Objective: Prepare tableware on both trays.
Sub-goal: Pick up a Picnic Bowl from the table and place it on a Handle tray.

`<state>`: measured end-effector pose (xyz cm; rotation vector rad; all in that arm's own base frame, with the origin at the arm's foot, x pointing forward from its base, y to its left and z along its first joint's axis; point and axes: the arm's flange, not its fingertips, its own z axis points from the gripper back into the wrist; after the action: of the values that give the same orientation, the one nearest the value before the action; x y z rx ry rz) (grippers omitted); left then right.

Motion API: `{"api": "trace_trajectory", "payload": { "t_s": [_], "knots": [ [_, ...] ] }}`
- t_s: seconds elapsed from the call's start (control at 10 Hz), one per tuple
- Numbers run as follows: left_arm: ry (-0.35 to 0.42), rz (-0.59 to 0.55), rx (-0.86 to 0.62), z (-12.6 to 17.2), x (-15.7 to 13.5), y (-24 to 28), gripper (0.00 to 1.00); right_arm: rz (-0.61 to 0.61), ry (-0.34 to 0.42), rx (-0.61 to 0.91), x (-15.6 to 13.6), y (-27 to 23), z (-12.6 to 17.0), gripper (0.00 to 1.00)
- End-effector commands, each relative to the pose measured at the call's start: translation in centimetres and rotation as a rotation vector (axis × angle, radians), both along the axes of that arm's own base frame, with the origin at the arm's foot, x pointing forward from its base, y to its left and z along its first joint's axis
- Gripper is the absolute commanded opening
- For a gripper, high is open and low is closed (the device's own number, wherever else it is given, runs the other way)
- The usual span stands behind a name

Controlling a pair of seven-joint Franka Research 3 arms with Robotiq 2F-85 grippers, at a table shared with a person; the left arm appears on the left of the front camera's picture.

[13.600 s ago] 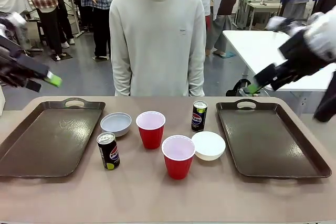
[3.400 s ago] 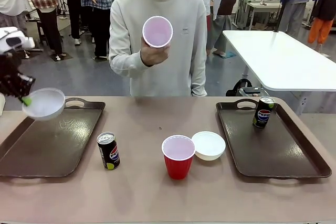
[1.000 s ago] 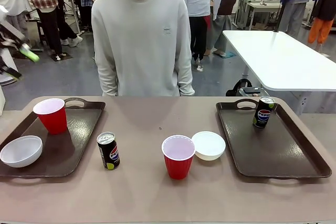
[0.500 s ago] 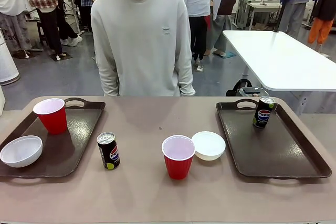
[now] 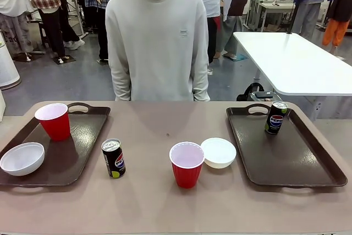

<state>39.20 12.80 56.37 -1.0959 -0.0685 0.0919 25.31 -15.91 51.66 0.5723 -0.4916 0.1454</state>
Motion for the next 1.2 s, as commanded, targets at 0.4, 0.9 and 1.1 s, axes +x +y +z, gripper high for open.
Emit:
{"api": "trace_trajectory", "payload": {
  "t_s": [0.4,0.9,1.1],
  "knots": [
    [0.014,0.012,-0.014,0.7,-0.2,-0.3,0.76,-0.018,0.020,-0.097,1.1,3.9,1.6,1.00],
    [0.014,0.012,-0.014,0.7,-0.2,-0.3,0.76,-0.161,0.127,-0.527,9.9,18.0,-1.9,1.00],
    [0.014,0.012,-0.014,0.7,-0.2,-0.3,0.76,-0.115,0.231,-0.672,10.7,22.7,-6.7,1.00]
  ]
}}
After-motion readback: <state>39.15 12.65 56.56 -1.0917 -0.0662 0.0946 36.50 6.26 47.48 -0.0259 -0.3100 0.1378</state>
